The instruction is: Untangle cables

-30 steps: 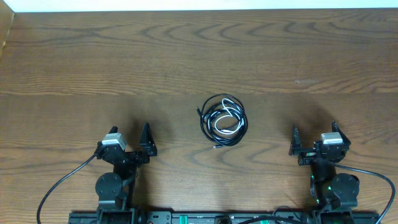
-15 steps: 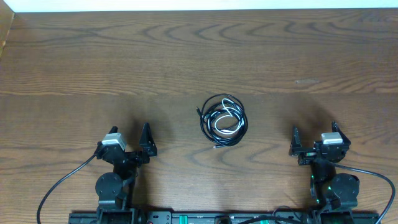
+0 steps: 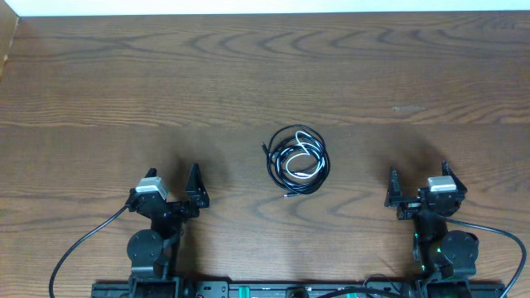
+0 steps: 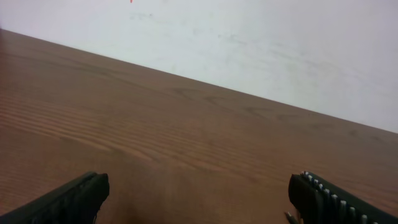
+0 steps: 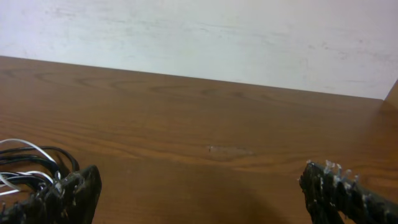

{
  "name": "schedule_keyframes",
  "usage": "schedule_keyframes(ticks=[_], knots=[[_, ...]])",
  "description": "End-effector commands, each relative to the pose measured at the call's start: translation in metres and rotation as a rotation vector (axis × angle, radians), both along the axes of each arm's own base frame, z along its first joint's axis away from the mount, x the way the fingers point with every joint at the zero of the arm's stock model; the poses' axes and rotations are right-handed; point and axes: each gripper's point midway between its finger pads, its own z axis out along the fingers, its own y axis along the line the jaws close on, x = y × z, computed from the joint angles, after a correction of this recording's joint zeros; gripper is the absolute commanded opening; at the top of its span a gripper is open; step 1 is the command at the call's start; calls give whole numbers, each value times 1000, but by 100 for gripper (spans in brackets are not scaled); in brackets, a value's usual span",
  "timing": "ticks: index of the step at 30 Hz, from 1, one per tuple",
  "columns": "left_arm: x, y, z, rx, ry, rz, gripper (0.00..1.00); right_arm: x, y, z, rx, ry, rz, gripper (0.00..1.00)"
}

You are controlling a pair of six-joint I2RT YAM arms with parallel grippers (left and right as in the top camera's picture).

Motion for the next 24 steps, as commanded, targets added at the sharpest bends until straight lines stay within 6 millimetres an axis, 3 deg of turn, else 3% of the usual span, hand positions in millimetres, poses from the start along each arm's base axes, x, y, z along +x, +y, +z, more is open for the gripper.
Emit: schedule_keyframes(ticks=[1,17,24], knots=[[-1,-4,-14,10,47,-29,98,0,2,-2,-13,7,13,99],[-1,-2,-13,11,47,-13,98,0,9,2,15,-7,47,99],[-4,-1,5,12,66,-10,98,-4,6,14,16,-2,31,99]])
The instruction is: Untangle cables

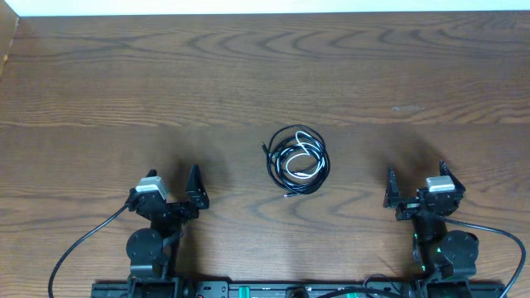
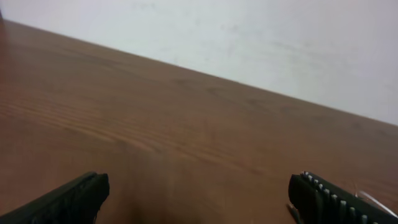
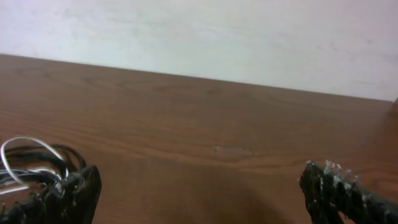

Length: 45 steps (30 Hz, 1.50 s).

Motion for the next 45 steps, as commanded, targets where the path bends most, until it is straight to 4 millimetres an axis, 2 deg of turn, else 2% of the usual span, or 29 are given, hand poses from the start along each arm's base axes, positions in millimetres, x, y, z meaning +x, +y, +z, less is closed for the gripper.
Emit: schedule_keyframes(ticks=[1,6,9,17,26,30,33,36,38,39,45], knots=[[-2,-2,11,10,32,-14,98,-4,-3,18,10,3,-18,99],[1,-2,23,1,97,-13,98,-9,-7,23,-1,96,-38,99],[5,-2,29,-35,170,-5,98,-6,-6,26,-6,154,-38,99],[15,-6,43,-48,262,-24,98,17,-5,30,-26,322,-37,99],[18,-6,55,-48,246,-23,98,33,-3,36,-43,429,-34,99],[15,-6,52,-48,272,-23,98,32,-4,33,-51,467,-33,99],[11,-6,54,-49,300,-22,98,28,-2,30,-142,497,12,99],[7,-6,60,-49,334,-21,98,31,7,43,-105,453,54,99],[4,-6,67,-49,385,-20,98,35,26,56,-39,400,145,99],[4,-6,68,-49,402,-20,98,36,28,58,-37,390,153,99],[-15,-7,59,-53,642,-18,98,30,20,46,-13,456,104,99]])
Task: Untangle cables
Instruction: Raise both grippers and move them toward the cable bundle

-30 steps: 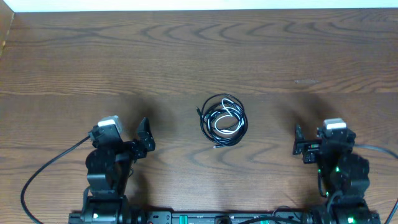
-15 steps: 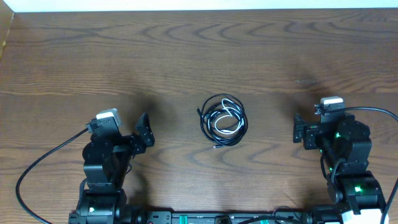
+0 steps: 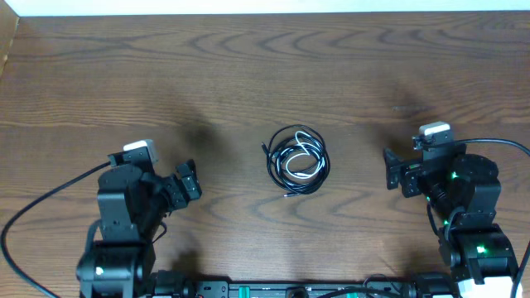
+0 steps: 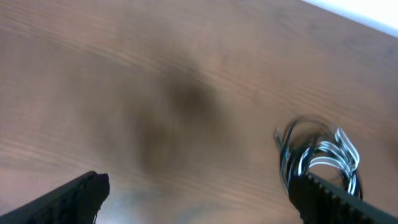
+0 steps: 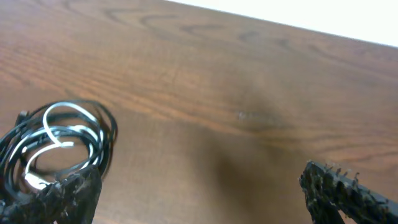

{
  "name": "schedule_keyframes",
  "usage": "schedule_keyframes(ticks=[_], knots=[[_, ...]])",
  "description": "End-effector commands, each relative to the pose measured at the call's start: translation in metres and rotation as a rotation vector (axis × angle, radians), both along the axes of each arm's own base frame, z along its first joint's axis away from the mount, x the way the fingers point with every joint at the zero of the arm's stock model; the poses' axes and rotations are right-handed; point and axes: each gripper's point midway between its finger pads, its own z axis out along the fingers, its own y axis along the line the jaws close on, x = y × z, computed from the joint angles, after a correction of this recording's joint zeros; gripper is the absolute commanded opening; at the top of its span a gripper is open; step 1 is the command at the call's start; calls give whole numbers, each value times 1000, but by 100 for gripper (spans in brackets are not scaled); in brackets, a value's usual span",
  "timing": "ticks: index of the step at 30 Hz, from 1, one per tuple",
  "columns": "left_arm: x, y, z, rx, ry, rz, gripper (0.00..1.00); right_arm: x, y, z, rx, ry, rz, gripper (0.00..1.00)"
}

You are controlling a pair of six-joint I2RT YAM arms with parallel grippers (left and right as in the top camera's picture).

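Note:
A coiled bundle of black and white cables (image 3: 298, 160) lies at the middle of the wooden table (image 3: 248, 66). The same bundle (image 4: 318, 158) shows at the right of the left wrist view, and the bundle (image 5: 56, 146) at the lower left of the right wrist view. My left gripper (image 3: 184, 180) is open, raised over the table left of the cables, and holds nothing. My right gripper (image 3: 397, 172) is open to the right of the cables, also holding nothing. Its left fingertip (image 5: 62, 198) overlaps the bundle's near edge in the right wrist view.
The table's far edge (image 3: 265, 12) meets a white wall. Each arm trails a black cable (image 3: 33, 207) near the front edge. A small pale mark (image 5: 249, 116) sits on the wood.
Both arms have risen and come forward from the front edge. Their wrist cameras now tilt down at the table, and the cable bundle has come into the left wrist view. The cables have not moved.
At first both grippers sat low and open near the front edge, looking toward the wall. A little later they had hardly shifted. By now both arms are raised and angled down toward the bundle, still open, with the cables unmoved.

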Motion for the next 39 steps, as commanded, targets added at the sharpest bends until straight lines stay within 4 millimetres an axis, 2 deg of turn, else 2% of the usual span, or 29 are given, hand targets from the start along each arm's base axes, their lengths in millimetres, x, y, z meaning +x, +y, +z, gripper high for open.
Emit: schedule_keyframes(ticks=[1,5,8,13,16,20,23,26,30,33,35,39], knots=[[-14,-5,0,-39,146,-7,98,-6,0,-2,41,52,-31,99],[-39,-12,-9,-132,327,48,98,-11,0,-11,54,121,-45,99],[-54,-13,-18,-139,403,49,98,-13,-1,-12,47,182,-46,99],[-50,-14,-16,-144,383,46,98,-11,2,-6,54,217,-33,99],[-48,-15,-14,-148,375,41,98,-13,12,-4,89,219,13,99],[-30,-15,-4,-150,292,34,98,-11,23,2,128,196,68,99],[-13,-15,8,-143,207,21,98,-8,24,6,130,177,71,99],[-4,-13,12,-120,176,10,98,-7,24,5,136,179,67,99],[9,-13,3,-86,231,-23,100,-9,26,-10,158,254,59,99],[22,-17,-6,-70,293,-52,99,-8,37,-19,197,308,108,98],[34,-30,-12,-47,338,-118,98,-7,46,-25,224,351,142,96],[44,-55,-20,-24,373,-210,98,-1,59,-32,218,404,179,95]])
